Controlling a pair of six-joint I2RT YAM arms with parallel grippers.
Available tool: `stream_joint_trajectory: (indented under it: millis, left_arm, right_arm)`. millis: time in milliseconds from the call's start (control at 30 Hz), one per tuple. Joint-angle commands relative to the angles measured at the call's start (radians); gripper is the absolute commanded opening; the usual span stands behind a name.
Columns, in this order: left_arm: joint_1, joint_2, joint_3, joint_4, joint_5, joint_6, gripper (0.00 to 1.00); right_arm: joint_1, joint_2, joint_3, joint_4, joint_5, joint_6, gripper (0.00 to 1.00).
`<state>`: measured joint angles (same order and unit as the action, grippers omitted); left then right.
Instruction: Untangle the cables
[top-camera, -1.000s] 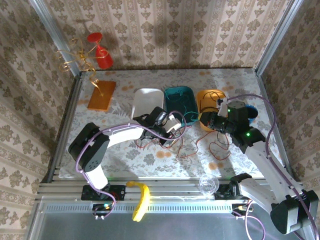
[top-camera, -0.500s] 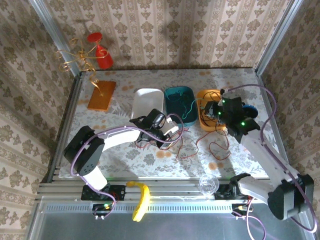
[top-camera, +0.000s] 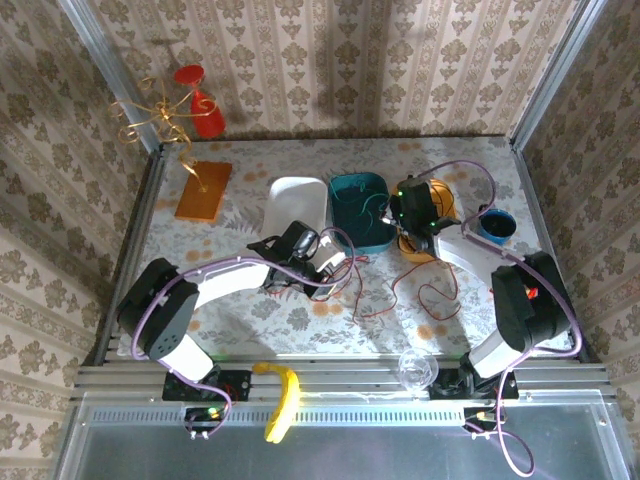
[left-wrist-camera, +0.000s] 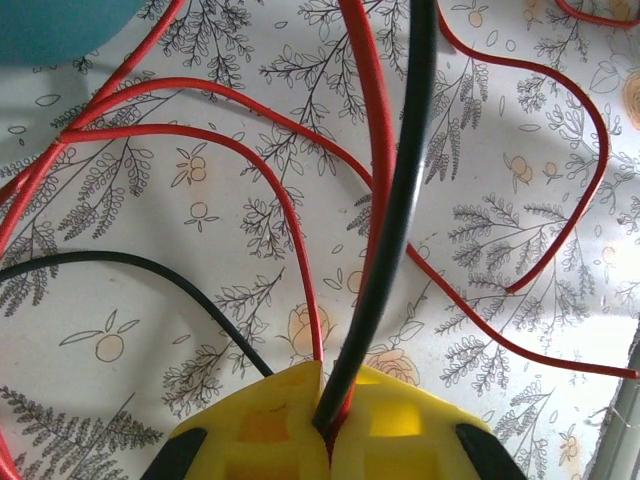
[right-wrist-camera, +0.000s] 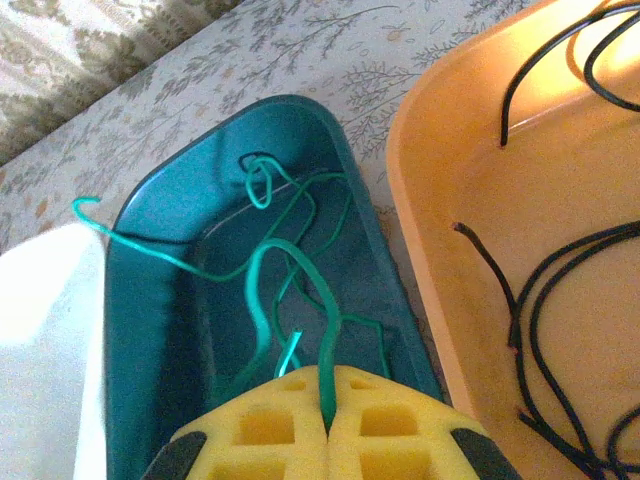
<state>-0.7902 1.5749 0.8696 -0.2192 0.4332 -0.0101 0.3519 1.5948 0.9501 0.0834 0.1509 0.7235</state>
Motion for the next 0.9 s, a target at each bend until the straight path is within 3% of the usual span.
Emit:
stream_joint_trajectory:
  millis: [0,100,233,300,600,700,867]
  left_arm:
    - [0.009,-0.047,-0.020,0.024,0.005,-0.038,0.00]
    - [0.013,-0.050,-0.028,0.021,0.007,-0.039,0.00]
    - [0.015,-0.056,-0.027,0.017,0.002,-0.037,0.00]
    - [0.017,-0.058,-0.029,0.021,-0.001,-0.036,0.00]
    - [0.019,-0.061,-0.038,0.026,-0.004,-0.028,0.00]
    - [0.017,-0.059,-0.035,0.026,0.002,-0.021,0.00]
    - [0.017,-0.061,-0.034,0.029,0.012,-0.014,0.00]
  right_arm:
    - [0.017,0.046,0.030,0.119,0.083,0.069,0.00]
    - [0.032,0.090,0.064,0.094,0.072,0.092,0.01]
    - [0.060,0.093,0.083,0.028,0.047,0.087,0.30]
    - [0.065,0.065,0.070,-0.003,0.050,0.088,0.39]
    - [0.066,-0.193,-0.011,-0.156,0.134,-0.021,0.47]
    - [0.065,-0.276,-0.024,-0.244,-0.001,-0.111,0.47]
    - [0.074,-0.315,-0.061,-0.359,-0.405,-0.238,0.47]
